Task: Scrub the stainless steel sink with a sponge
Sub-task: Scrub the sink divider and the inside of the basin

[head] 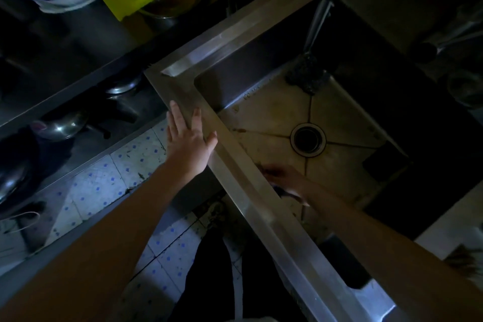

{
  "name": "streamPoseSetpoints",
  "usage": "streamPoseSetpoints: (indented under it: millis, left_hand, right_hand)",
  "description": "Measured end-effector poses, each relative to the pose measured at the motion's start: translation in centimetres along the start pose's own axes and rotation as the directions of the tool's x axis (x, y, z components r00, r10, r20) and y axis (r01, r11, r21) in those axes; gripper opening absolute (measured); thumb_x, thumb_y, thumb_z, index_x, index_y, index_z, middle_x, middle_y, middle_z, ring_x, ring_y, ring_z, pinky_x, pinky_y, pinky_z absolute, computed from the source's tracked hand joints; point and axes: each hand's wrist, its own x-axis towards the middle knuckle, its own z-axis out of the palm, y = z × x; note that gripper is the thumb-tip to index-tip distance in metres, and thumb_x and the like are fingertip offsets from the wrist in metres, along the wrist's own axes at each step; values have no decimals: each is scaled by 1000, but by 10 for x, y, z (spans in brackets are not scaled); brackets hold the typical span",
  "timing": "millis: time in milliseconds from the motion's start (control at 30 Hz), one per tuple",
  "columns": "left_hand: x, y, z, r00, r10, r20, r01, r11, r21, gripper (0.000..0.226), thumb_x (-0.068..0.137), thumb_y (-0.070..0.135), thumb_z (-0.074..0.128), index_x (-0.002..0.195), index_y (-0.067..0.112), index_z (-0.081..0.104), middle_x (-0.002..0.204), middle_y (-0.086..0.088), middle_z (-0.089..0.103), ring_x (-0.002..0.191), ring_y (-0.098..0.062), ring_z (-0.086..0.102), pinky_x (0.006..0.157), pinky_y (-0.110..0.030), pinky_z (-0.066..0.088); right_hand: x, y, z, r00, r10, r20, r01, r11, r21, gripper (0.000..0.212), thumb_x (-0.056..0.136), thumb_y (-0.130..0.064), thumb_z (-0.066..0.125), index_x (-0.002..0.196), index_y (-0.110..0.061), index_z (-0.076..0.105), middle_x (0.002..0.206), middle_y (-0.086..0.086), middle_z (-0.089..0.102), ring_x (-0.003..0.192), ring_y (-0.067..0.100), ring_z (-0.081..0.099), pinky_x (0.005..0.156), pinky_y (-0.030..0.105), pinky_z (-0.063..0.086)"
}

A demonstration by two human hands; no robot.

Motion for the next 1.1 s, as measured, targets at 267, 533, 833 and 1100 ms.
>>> streamPoseSetpoints:
  millis: [267, 533, 833, 1100]
  left_hand:
    - [1, 0, 2, 1000, -23, -11, 23, 999, -27, 71, 92, 49, 40, 149, 23, 6, 151, -25, -22, 141, -42, -10, 115, -50, 7]
    - [0, 1, 1, 1000, -22, -15, 21, 999, -38, 74, 92, 47, 43, 149, 21, 4, 151, -25, -23, 141, -41, -11, 115, -50, 8]
    - [-1, 0, 3, 999, 2, -46, -3, 999, -35, 74, 92, 47, 40, 150, 18, 3, 151, -26, -23, 142, -39, -12, 115, -46, 5]
    - [0, 1, 3, 999, -6, -49, 4, 999, -32, 72, 91, 47, 40, 149, 21, 6, 151, -25, -21, 142, -39, -10, 115, -47, 7]
  right_hand:
    - [-45, 115, -25, 957, 278, 83, -240, 919, -314, 36, 94, -23, 56, 129, -12, 55, 133, 11, 57, 113, 21, 54, 94, 31, 42]
    - [-10, 59, -8, 966, 259, -11, -255, 945, -206, 44, 92, -11, 59, 133, 0, 49, 137, 19, 51, 123, 32, 51, 99, 34, 47]
    - [69, -82, 24, 994, -33, -102, 52, 981, 187, 30, 93, 2, 51, 122, 9, 56, 83, 19, 60, 56, 11, 55, 50, 22, 37]
    - [109, -138, 26, 985, -170, -17, 170, 972, 160, 37, 95, -12, 50, 131, -17, 54, 81, -7, 53, 64, 4, 45, 56, 20, 38]
